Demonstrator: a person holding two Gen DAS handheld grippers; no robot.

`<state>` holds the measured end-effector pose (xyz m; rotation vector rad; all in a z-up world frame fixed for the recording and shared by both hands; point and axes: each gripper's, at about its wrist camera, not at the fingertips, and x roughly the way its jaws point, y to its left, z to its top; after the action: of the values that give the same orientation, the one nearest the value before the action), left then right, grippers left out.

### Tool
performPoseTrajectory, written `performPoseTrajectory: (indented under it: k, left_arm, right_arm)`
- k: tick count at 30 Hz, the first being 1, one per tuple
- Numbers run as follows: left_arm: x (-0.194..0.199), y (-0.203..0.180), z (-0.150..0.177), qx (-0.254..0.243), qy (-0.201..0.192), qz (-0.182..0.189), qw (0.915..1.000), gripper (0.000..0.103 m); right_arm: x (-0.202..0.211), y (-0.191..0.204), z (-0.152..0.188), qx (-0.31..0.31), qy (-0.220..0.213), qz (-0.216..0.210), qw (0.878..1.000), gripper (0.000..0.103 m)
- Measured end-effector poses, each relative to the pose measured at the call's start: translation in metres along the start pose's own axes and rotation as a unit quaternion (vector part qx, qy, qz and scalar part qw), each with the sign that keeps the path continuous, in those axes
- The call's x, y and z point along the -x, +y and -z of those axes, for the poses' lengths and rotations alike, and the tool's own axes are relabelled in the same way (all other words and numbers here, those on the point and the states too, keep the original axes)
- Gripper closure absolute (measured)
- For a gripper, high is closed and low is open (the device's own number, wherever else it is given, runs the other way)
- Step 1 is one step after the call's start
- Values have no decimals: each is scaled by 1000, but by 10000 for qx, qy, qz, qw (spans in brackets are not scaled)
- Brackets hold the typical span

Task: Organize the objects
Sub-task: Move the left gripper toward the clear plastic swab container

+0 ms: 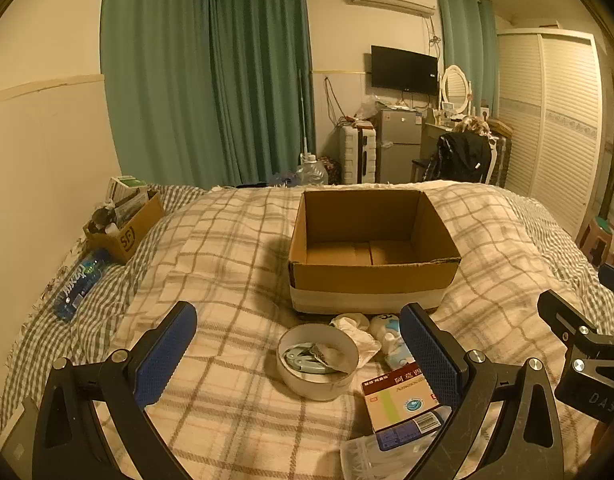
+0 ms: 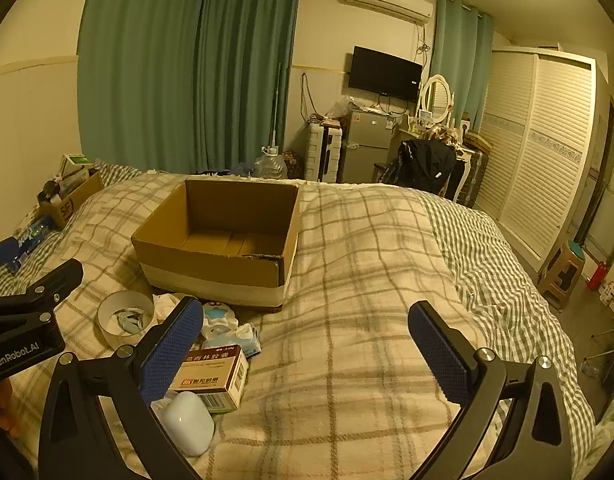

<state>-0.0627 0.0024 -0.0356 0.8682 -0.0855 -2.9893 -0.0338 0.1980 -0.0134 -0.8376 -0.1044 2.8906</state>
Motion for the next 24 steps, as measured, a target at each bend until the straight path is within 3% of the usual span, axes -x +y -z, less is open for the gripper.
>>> performPoseTrajectory:
  k: [24]
  left_arm:
    - [-4,4,2,17,80,81,9999,0]
  right_arm:
    - [-2,10,-1,148,121,60,9998,0]
